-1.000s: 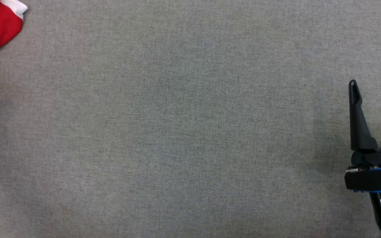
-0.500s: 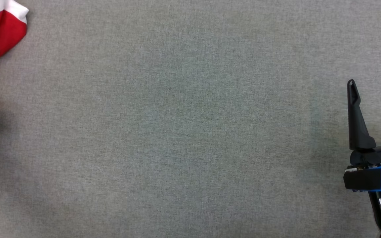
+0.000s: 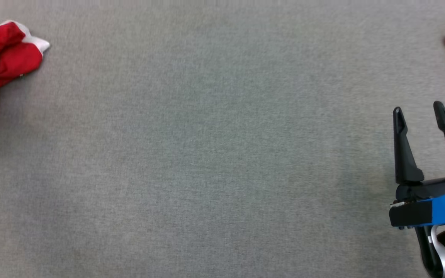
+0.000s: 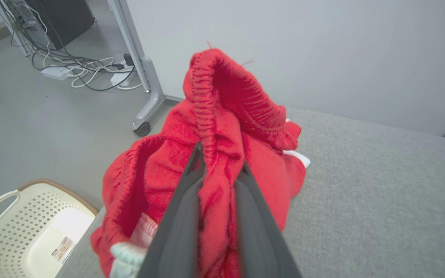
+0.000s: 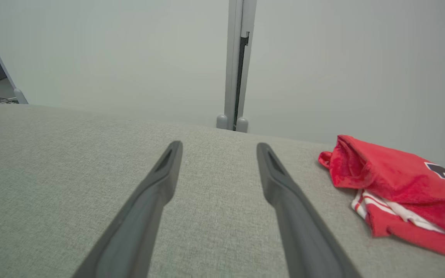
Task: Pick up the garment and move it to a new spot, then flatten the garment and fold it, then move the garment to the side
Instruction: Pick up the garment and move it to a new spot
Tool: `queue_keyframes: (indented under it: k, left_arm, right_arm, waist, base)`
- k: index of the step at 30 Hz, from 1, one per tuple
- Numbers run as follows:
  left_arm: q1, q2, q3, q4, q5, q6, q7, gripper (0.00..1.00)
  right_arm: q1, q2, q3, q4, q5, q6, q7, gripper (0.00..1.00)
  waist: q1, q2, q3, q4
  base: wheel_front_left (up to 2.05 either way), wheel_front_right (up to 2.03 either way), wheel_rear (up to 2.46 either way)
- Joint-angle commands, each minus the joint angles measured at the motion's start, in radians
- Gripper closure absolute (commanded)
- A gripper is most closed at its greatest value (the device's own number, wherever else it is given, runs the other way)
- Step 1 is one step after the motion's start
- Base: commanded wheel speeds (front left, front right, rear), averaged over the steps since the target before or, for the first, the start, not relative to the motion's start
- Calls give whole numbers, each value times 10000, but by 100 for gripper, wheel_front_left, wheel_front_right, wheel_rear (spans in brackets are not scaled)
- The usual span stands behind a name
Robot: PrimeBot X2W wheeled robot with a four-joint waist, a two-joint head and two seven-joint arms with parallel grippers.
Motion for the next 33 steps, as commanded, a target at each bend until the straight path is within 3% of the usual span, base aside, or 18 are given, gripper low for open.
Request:
queue_keyframes:
  k: [1, 8, 14, 26, 33]
  left_arm:
    - [-188, 72, -81, -136, 55, -17, -78, 100]
    - [-913, 372, -920, -1992, 40, -18, -346, 100]
    - [-1530, 287, -1646, -3837, 324, -18, 40, 100]
    - [-2306, -717, -2787, -7270, 713, 305, 1359, 100]
    - [-1365, -1293, -3229, -7736, 565, 572, 1294, 100]
  right_arm:
    - [71, 55, 2, 49, 47, 1, -84, 0]
    - [265, 156, 88, 719, 371, 1, -552, 0]
    - [403, 169, 216, 1372, 888, 1, -1015, 0]
    - [74, 170, 623, 2571, 1742, 1, -1959, 0]
    - [0, 169, 677, 2910, 1864, 1, -2276, 0]
  waist:
    - [1, 0, -312, -278]
    - [1, 0, -1075, -814]
    - [1, 0, -1535, -1513]
    - [1, 0, -1498, -3404]
    - [1, 0, -1344, -3685]
  base:
    - [0, 0, 0]
    - [0, 0, 0]
    - [0, 0, 0]
    - [0, 0, 0]
    - [0, 0, 0]
